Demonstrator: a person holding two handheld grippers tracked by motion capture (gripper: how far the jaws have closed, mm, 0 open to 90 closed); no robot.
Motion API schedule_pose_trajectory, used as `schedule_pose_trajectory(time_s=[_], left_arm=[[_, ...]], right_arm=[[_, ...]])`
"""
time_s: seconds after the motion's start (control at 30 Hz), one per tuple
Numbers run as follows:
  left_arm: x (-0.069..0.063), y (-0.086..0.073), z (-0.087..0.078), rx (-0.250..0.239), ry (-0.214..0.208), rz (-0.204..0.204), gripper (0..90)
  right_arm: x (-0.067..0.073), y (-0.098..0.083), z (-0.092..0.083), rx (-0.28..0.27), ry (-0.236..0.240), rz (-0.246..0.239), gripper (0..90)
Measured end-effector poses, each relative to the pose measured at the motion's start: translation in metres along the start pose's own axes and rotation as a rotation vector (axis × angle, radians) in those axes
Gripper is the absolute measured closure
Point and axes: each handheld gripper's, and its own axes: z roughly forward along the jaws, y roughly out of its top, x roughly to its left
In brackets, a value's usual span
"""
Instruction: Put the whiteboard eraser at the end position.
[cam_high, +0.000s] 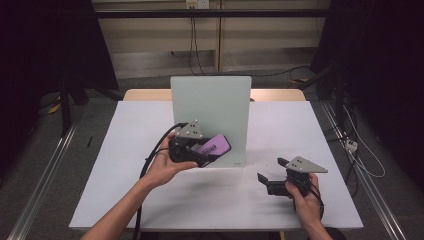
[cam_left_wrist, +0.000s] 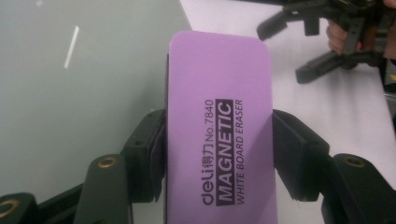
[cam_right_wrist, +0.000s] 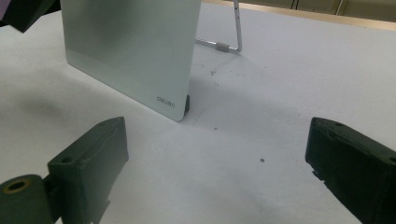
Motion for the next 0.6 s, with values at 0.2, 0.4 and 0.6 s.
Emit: schedule_pose_trajectory(time_s=[0.2,0.4,0.6], left_arm=[[-0.007,-0.009,0.000,0.066,-0.037,-0.002,40.5],[-0.013,-0.021,0.005,0.122,-0.058,-0.027,40.5],[-0.020,-0.025,0.008,0.156,-0.066,-0.023,40.5]], right_arm=[[0.001,0.000,0.003,0.007,0.000,0.004,6.2],[0.001,-0.002,0.001,0.004,0.001,0.001,6.1],[-0.001,-0.002,0.000,0.008,0.006,-0.004,6.1]])
